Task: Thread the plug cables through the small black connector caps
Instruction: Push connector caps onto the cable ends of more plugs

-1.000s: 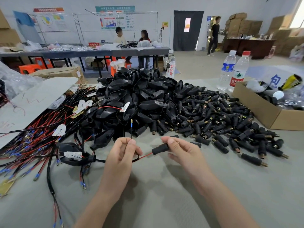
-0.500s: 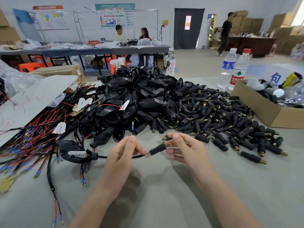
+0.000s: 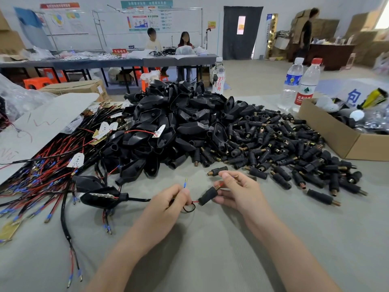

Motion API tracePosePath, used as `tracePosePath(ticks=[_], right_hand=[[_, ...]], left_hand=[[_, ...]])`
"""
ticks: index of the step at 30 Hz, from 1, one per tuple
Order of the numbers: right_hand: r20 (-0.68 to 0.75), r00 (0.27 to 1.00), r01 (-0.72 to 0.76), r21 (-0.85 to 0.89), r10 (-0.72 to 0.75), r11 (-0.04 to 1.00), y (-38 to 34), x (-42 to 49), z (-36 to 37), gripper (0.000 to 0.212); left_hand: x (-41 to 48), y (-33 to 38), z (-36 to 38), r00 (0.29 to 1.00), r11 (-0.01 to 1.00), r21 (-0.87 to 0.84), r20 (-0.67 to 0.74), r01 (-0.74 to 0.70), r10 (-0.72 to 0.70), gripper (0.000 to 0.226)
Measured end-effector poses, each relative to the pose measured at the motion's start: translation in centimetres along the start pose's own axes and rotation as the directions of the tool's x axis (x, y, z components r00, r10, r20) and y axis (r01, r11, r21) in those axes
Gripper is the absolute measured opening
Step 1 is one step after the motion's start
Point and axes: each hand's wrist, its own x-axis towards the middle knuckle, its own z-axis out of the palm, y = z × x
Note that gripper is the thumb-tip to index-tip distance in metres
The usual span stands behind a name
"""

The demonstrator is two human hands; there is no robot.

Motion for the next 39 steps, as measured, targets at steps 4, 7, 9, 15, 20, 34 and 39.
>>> tracePosePath(ticks=[4,7,9,15,20,34,39], right_hand=[[0.103,0.995,-0.004,-0.035,0.008,0.999,0.3,-0.2,0.0,0.028],[0.140,0.990,0.026,-0.093,-0.012,0.995,0.4,-0.4,0.1,0.041],[0.112,0.994,0.027,-0.087,-0.017,0.996,0.4,-0.3,0.2,0.040],[0.041,0.997,-0.064,0.066,0.062,0.996,0.3,0.2,-0.2,0.024],[0.039,0.991,-0.136,0.210,0.131,0.968,0.1,0.4,-0.2,0.020],[0.075,0.966,-0.258,0.411,0.249,0.874,-0.1,0.4,-0.1,0.024],[0.066,0.970,-0.239,0.398,0.232,0.886,-0.3,0.1,0.0,0.023]], left_hand=[[0.3,-0.2,0.3,0.998,0.999,-0.040,-0.060,-0.013,0.010,0.029],[0.5,-0.2,0.4,0.997,0.999,-0.047,-0.083,-0.005,0.001,0.027],[0.6,-0.3,0.3,0.995,0.999,-0.035,-0.097,-0.006,0.003,0.027],[0.3,-0.3,0.6,0.998,0.998,-0.043,-0.053,-0.037,0.034,0.024],[0.1,-0.3,1.1,0.996,0.994,-0.102,-0.086,-0.033,0.024,0.008],[0.1,-0.3,1.5,0.993,0.992,-0.112,-0.104,-0.065,0.053,0.014],[0.2,-0.4,1.5,0.991,0.989,-0.135,-0.126,-0.066,0.049,0.014]])
